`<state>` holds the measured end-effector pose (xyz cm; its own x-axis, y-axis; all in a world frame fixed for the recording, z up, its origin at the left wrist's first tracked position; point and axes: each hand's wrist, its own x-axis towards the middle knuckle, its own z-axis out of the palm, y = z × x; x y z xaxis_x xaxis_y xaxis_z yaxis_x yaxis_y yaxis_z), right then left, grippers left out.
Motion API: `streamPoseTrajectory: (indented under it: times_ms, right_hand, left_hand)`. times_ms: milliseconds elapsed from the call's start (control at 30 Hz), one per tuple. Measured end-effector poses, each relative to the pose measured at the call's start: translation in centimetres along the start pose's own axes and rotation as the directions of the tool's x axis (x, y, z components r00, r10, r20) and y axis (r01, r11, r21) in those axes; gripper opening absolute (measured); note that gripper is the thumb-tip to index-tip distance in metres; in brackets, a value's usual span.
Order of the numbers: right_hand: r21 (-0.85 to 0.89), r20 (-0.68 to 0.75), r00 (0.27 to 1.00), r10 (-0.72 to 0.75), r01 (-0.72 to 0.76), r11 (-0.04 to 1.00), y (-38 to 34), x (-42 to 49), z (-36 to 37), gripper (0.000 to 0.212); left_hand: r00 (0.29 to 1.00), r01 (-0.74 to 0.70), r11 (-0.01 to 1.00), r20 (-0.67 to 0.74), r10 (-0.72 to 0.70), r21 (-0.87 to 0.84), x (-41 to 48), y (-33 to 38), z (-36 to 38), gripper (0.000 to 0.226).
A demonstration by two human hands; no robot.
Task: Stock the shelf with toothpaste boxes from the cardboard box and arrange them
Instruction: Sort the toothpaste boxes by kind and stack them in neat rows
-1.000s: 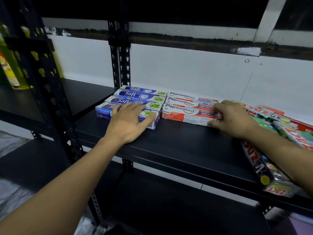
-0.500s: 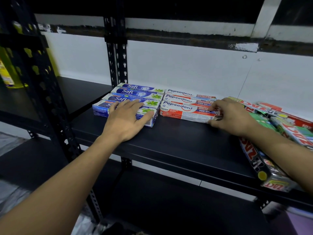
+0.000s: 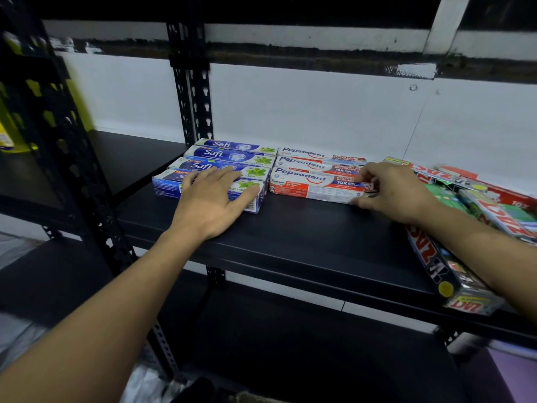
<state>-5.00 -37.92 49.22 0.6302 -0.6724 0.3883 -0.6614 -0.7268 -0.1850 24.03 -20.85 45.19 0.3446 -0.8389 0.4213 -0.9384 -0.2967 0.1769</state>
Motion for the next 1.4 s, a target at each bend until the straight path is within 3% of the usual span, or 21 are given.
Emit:
streamPoseTrajectory:
  times_ms: [767, 1033, 1167, 1400]
  right_hand:
    - [-0.059, 0.107, 0.993, -0.055, 0.062, 0.996, -0.2, -0.3, -1.6, 0.051]
    - [-0.069, 0.034, 0.999, -0.032, 0.035, 0.997, 1.1, -4.7, -4.9, 0.052]
    - [-0.107, 0.030, 0.999, 0.011, -0.007, 0.994, 2.0, -7.7, -6.8, 0.049]
    - [-0.122, -0.042, 0.991, 0.129, -0.133, 0.984, 5.9, -13.8, -10.4, 0.038]
  left_hand:
    - [1.000, -0.009, 1.000, -0.018, 0.009, 0.006, 0.2, -0.1, 0.1, 0.081]
    - [0.999, -0.042, 0.999, -0.030, 0.042, 0.024, 0.0, 0.3, -0.2, 0.072]
    - [0.992, -0.097, 0.994, -0.074, 0.101, 0.046, -0.1, 0.2, -0.4, 0.077]
    - [0.923, -0.288, 0.958, -0.264, 0.279, 0.005, -1.8, 5.2, -1.3, 0.054]
